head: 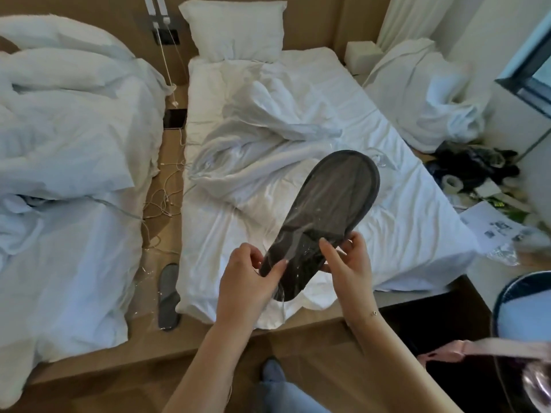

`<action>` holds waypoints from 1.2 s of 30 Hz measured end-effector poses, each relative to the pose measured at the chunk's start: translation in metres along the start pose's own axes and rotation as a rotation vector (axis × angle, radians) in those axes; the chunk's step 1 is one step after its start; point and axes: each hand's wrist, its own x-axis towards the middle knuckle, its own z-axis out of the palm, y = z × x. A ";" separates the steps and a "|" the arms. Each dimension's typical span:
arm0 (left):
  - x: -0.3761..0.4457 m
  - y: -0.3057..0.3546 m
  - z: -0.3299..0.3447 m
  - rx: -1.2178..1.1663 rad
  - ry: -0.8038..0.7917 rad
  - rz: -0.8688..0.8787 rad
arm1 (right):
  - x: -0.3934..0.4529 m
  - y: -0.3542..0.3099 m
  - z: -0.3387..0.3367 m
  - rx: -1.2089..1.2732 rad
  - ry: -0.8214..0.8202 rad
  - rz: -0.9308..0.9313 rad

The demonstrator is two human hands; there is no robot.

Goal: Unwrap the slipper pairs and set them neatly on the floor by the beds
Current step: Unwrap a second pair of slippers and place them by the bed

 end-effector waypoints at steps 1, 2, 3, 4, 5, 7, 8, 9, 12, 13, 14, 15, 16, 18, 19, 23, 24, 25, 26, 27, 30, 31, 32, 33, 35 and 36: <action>-0.004 -0.003 0.004 -0.003 -0.012 0.001 | -0.007 0.000 -0.005 0.012 0.007 -0.006; -0.010 -0.006 0.008 -0.004 -0.025 0.002 | -0.012 0.001 -0.009 0.016 0.009 -0.009; -0.018 -0.007 0.012 -0.002 -0.040 0.004 | -0.018 0.001 -0.014 0.021 0.005 -0.002; -0.027 -0.007 0.015 -0.006 -0.047 0.011 | -0.022 0.001 -0.020 0.031 -0.004 0.009; -0.035 -0.007 0.018 -0.009 -0.043 0.023 | -0.025 0.000 -0.025 0.041 -0.012 0.016; -0.045 -0.005 0.020 -0.018 -0.032 0.045 | -0.027 -0.005 -0.030 0.054 -0.030 0.011; -0.046 -0.003 0.019 -0.030 -0.035 0.054 | -0.026 -0.007 -0.032 0.059 -0.044 0.001; -0.044 -0.003 0.019 -0.059 -0.044 0.054 | -0.025 -0.008 -0.034 0.065 -0.059 -0.006; -0.043 -0.001 0.017 -0.381 -0.047 -0.135 | -0.015 -0.014 -0.044 0.102 -0.081 0.012; -0.044 0.001 0.016 -0.527 -0.043 -0.214 | -0.010 -0.015 -0.047 0.119 -0.069 0.024; -0.044 0.003 0.014 -0.645 -0.042 -0.281 | -0.005 -0.016 -0.050 0.136 -0.061 0.035; -0.043 0.005 0.014 -0.763 -0.047 -0.338 | 0.000 -0.017 -0.053 0.152 -0.055 0.043; -0.041 0.006 0.013 -0.900 -0.050 -0.387 | 0.004 -0.017 -0.056 0.167 -0.051 0.051; -0.037 0.009 0.012 -1.104 -0.038 -0.467 | 0.012 -0.017 -0.062 0.203 -0.034 0.072; -0.035 0.009 0.012 -1.131 -0.027 -0.485 | 0.015 -0.017 -0.065 0.224 -0.022 0.083; -0.024 0.003 0.014 -0.911 0.017 -0.403 | 0.026 -0.018 -0.071 0.249 0.013 0.098; -0.021 0.006 0.014 -0.864 0.035 -0.363 | 0.028 -0.018 -0.071 0.242 0.007 0.091; -0.017 0.011 0.013 -0.837 0.048 -0.327 | 0.030 -0.019 -0.070 0.236 -0.004 0.087; -0.014 0.017 0.012 -0.815 0.055 -0.291 | 0.031 -0.019 -0.069 0.232 -0.012 0.087; -0.012 0.024 0.012 -0.796 0.054 -0.256 | 0.032 -0.019 -0.068 0.231 -0.016 0.089; -0.005 0.037 0.014 -0.669 0.029 -0.215 | 0.034 -0.018 -0.063 0.264 -0.034 0.101; -0.004 0.036 0.016 -0.596 0.031 -0.222 | 0.035 -0.018 -0.061 0.288 -0.047 0.112; -0.004 0.034 0.017 -0.548 0.045 -0.226 | 0.037 -0.017 -0.059 0.314 -0.060 0.128; -0.005 0.031 0.018 -0.552 0.074 -0.232 | 0.038 -0.017 -0.057 0.340 -0.072 0.147; -0.006 0.024 0.017 -0.751 0.128 -0.283 | 0.042 -0.015 -0.054 0.403 -0.086 0.187; -0.006 0.020 0.016 -0.902 0.130 -0.329 | 0.043 -0.015 -0.053 0.440 -0.089 0.207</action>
